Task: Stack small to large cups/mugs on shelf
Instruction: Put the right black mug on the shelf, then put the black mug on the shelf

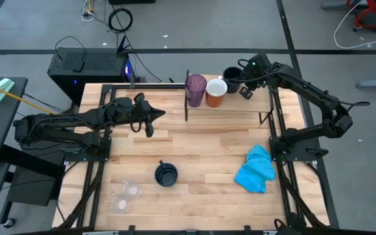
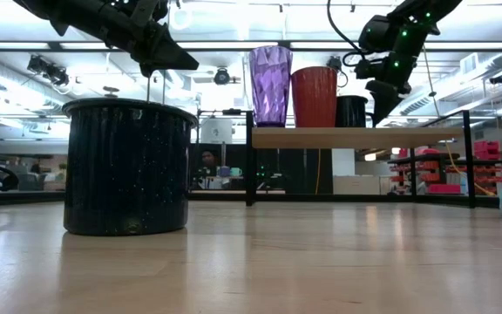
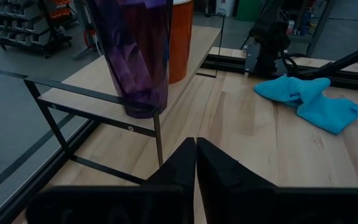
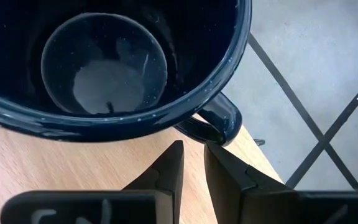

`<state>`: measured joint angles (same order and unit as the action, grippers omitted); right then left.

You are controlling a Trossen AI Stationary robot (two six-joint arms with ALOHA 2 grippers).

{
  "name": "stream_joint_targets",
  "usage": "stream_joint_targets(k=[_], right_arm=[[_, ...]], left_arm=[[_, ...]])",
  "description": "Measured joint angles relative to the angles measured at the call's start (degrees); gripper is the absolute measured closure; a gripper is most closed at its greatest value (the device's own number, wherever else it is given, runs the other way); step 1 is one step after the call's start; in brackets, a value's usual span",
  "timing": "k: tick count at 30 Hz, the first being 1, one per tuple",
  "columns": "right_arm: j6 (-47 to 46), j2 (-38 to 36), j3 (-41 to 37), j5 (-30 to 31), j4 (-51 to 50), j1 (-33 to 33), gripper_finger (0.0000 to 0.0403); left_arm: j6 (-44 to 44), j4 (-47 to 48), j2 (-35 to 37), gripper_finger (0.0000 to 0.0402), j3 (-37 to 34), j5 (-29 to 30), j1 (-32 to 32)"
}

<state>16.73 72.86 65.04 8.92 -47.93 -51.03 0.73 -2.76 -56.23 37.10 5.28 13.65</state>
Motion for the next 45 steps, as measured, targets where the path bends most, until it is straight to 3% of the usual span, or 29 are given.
stream_joint_targets(k=[9,16,21,25,32,37,45], right_arm=[[0.0,-0.9,0.0,-0.1,-3.8,0.1,0.0332],[-3.0,-5.8,0.0,-2.7,-10.0,0.7,0.0332],[-5.6,-10.6,0.0,-5.6,-12.9,4.2,0.0332],[-8.6,-14.0,0.0,-8.8,-13.3,9.3,0.0332],[-14.8,-16.8,0.1,-9.6,-13.4,21.9,0.0331],[-20.0,-17.0,0.1,-9.4,-13.4,30.8,0.0331],[-25.2,-16.8,0.1,-2.7,-10.2,46.5,0.0331]], left_arm=[[0.0,0.0,0.0,0.0386,0.0,0.0,0.0],[-0.5,0.1,0.0,0.0383,0.0,-0.2,0.0],[-0.4,5.1,0.0,0.0379,0.0,-10.0,0.0],[3.2,12.7,0.0,0.0383,0.0,-16.9,-0.5],[13.9,20.1,0.0,0.0388,0.0,-17.2,-6.0],[20.7,21.3,0.0,0.0365,0.0,-17.0,-10.6],[30.8,26.6,0.0,0.0321,0.0,-16.9,-15.8]])
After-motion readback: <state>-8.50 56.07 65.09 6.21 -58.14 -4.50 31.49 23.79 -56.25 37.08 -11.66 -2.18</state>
